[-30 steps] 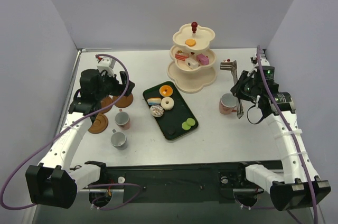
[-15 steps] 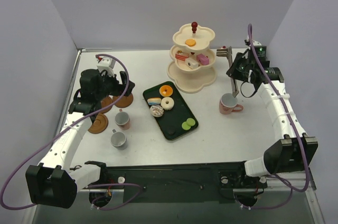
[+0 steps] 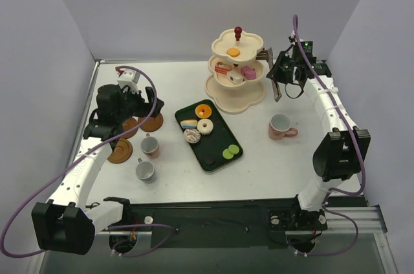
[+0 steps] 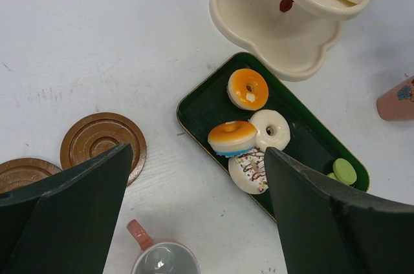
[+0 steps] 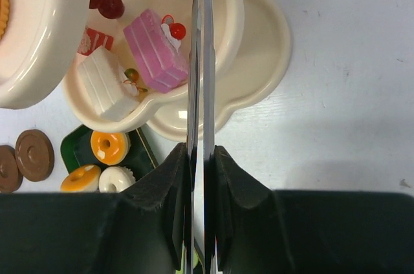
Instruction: Serve the afternoon tea
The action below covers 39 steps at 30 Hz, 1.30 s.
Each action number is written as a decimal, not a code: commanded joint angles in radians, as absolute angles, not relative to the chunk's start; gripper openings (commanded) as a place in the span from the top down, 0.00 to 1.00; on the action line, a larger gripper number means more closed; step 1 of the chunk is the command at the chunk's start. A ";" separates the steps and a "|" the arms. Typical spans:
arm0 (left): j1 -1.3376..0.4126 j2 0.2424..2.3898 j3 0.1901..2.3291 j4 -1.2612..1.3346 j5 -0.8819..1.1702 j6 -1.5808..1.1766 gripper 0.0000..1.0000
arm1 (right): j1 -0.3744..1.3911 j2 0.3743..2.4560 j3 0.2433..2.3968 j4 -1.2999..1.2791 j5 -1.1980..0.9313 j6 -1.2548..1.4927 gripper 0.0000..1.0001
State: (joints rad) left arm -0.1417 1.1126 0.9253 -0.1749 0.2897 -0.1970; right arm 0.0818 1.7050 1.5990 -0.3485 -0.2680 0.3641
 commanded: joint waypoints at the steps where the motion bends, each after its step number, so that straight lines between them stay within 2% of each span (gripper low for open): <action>1: -0.133 1.094 0.946 -0.140 0.307 -0.189 0.06 | 0.118 1.739 1.690 -0.325 -0.299 0.382 1.00; 14: -0.124 1.088 0.946 -0.137 0.316 -0.192 0.06 | 0.187 1.882 1.819 -0.382 -0.275 0.387 0.98; 18: -0.124 1.089 0.946 -0.137 0.316 -0.193 0.06 | 0.195 1.875 1.813 -0.388 -0.256 0.379 0.75; 21: -0.124 1.088 0.948 -0.137 0.319 -0.193 0.06 | 0.193 1.861 1.804 -0.390 -0.250 0.371 0.66; 23: -0.124 1.088 0.946 -0.137 0.319 -0.193 0.06 | 0.193 1.849 1.799 -0.393 -0.245 0.364 0.63; 39: -0.124 1.083 0.945 -0.135 0.311 -0.192 0.06 | 0.176 1.652 1.654 -0.463 -0.036 0.305 0.62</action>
